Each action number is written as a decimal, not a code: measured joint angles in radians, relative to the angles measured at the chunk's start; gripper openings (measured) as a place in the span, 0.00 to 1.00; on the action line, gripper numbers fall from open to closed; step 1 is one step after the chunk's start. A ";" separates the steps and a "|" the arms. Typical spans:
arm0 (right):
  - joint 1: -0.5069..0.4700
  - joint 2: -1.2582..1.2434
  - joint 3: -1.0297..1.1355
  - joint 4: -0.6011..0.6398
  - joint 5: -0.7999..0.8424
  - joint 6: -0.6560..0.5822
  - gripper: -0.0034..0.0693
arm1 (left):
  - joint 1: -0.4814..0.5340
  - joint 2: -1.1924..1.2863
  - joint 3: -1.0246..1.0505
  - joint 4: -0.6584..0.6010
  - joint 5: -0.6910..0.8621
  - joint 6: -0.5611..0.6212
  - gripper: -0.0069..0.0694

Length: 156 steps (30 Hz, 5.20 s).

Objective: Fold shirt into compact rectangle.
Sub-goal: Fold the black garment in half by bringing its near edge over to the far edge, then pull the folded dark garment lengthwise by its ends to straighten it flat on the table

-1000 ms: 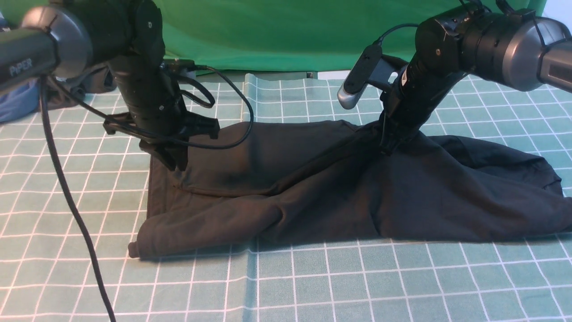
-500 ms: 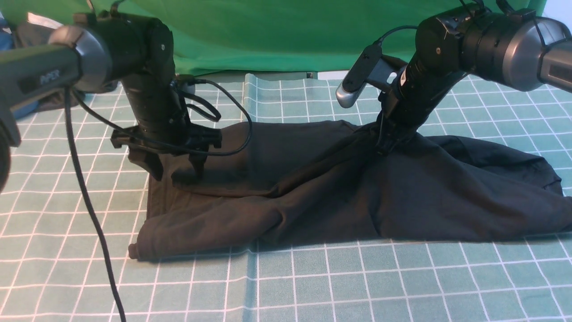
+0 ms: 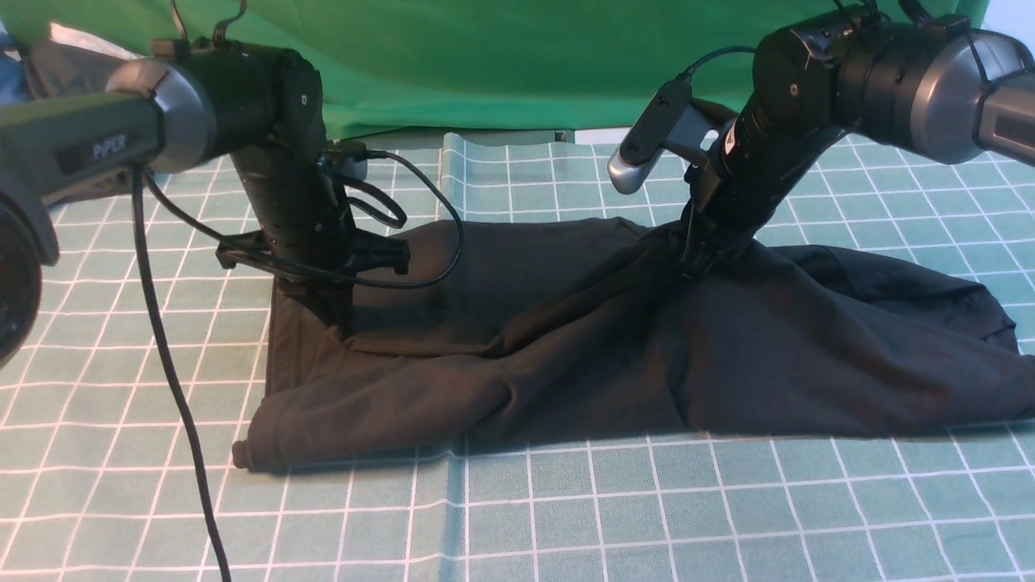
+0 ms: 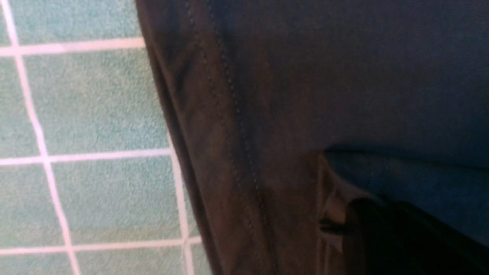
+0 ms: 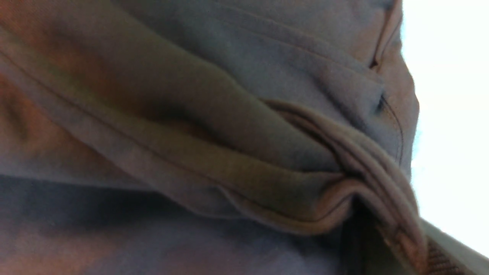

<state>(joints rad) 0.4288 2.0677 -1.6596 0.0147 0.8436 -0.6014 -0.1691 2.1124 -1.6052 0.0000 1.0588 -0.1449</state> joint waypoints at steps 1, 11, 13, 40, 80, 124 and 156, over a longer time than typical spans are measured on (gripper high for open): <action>0.000 0.000 -0.002 0.003 0.001 0.000 0.11 | 0.000 0.001 -0.011 0.006 0.031 0.004 0.10; 0.000 -0.006 -0.002 0.012 0.002 -0.001 0.11 | 0.003 -0.157 -0.048 0.054 0.054 -0.003 0.10; 0.000 -0.018 -0.002 0.013 -0.012 -0.004 0.11 | 0.019 -0.200 -0.050 0.064 0.029 -0.018 0.10; 0.000 0.082 -0.005 0.022 -0.419 0.004 0.15 | 0.198 -0.018 -0.153 0.017 -0.186 -0.059 0.10; 0.000 -0.148 -0.005 -0.015 -0.236 0.164 0.08 | -0.129 0.178 -0.166 -0.184 -0.446 0.123 0.10; -0.372 0.061 0.026 0.162 0.069 0.222 0.65 | -0.071 -0.304 0.556 0.032 -0.430 -0.083 0.10; -0.386 0.019 -0.005 0.084 -0.056 0.177 0.10 | -0.071 -0.304 0.557 0.027 -0.444 -0.069 0.10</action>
<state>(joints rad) 0.0426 2.0869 -1.6651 0.0984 0.7877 -0.4242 -0.2403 1.8088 -1.0480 0.0270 0.6145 -0.2136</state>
